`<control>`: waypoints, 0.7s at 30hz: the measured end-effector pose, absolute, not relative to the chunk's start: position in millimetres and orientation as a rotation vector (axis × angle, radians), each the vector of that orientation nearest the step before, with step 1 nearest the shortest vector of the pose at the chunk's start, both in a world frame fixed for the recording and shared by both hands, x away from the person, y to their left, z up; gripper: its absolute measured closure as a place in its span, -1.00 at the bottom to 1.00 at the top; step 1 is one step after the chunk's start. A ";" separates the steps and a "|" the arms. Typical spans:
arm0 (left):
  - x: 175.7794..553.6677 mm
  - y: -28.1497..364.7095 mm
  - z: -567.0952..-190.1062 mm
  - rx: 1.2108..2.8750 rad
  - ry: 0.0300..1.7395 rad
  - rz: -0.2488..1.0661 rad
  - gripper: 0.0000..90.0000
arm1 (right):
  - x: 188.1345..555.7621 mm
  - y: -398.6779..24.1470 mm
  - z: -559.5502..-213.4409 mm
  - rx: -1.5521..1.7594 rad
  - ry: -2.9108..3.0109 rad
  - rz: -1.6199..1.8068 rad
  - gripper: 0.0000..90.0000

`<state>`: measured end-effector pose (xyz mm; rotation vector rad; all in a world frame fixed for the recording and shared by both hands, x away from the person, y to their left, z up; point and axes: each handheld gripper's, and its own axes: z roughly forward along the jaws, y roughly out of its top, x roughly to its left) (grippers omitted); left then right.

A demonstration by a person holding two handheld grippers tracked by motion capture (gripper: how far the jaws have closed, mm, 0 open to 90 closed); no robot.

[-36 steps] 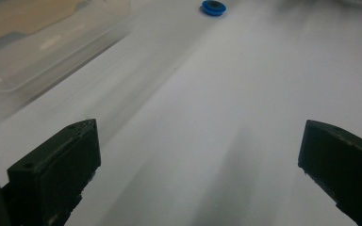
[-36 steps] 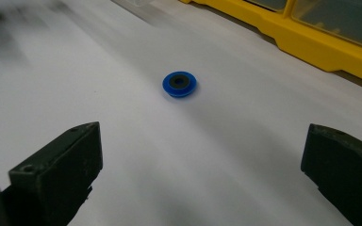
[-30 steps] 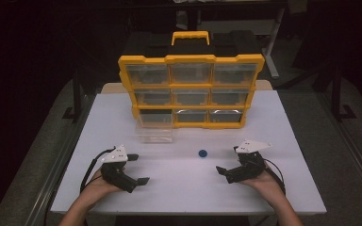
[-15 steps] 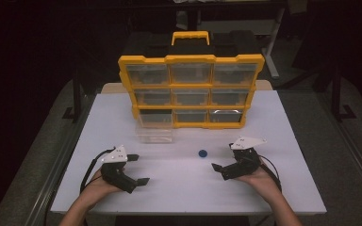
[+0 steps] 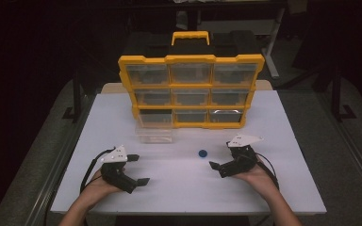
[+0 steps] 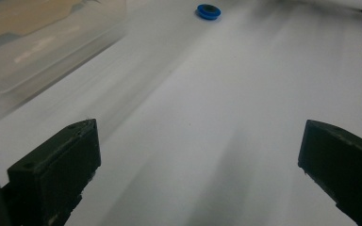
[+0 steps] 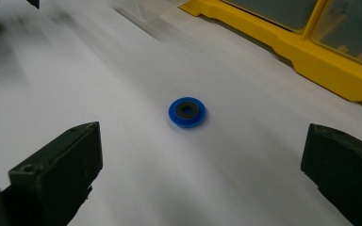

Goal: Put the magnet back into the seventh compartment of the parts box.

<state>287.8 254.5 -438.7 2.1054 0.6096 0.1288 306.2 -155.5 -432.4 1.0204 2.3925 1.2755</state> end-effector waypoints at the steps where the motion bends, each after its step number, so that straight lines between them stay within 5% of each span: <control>1: 287.9 254.6 -438.7 2.104 0.610 0.128 -1.00 | 306.6 -155.2 -432.3 1.019 2.393 1.273 -1.00; 21: 287.5 254.5 -438.8 2.098 0.618 0.122 -1.00 | 318.7 -148.2 -430.8 1.034 2.394 1.285 -1.00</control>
